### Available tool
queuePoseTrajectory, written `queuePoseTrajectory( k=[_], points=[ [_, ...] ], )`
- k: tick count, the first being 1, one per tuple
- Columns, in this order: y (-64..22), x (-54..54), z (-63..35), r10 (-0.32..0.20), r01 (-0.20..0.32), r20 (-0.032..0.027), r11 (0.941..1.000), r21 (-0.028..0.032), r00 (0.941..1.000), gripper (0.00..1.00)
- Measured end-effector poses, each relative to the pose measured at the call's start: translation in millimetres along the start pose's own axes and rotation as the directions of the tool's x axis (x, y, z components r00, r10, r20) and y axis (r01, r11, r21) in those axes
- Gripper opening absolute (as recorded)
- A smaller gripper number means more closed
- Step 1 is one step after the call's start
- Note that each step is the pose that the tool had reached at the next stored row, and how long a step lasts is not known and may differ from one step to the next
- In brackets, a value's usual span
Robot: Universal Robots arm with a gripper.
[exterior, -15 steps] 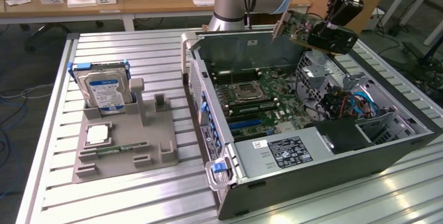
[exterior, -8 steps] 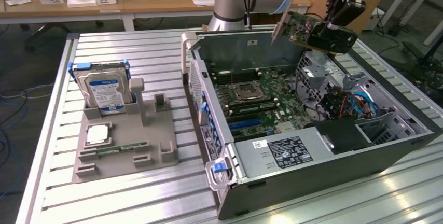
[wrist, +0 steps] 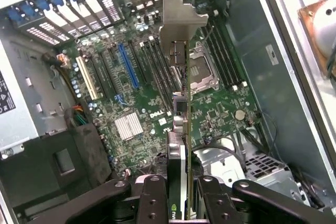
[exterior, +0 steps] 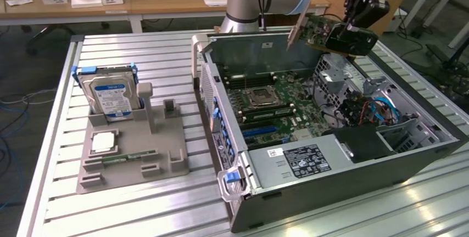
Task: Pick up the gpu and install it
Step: 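Insert the gpu into the slot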
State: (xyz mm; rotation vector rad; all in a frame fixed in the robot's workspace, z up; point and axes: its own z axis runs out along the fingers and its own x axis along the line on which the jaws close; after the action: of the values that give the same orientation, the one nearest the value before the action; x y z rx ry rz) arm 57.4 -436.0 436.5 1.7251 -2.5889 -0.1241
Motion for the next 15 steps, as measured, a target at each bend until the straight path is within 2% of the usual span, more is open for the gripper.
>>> queuePoseTrajectory(
  k=[3,15],
  points=[
    [0.0,0.0,0.0,-0.021,0.021,-0.0017,0.9998,-0.0004,0.9998,0.27],
    [0.0,0.0,0.0,-0.022,0.022,-0.0018,0.9998,-0.0004,0.9998,0.27]
  ],
)
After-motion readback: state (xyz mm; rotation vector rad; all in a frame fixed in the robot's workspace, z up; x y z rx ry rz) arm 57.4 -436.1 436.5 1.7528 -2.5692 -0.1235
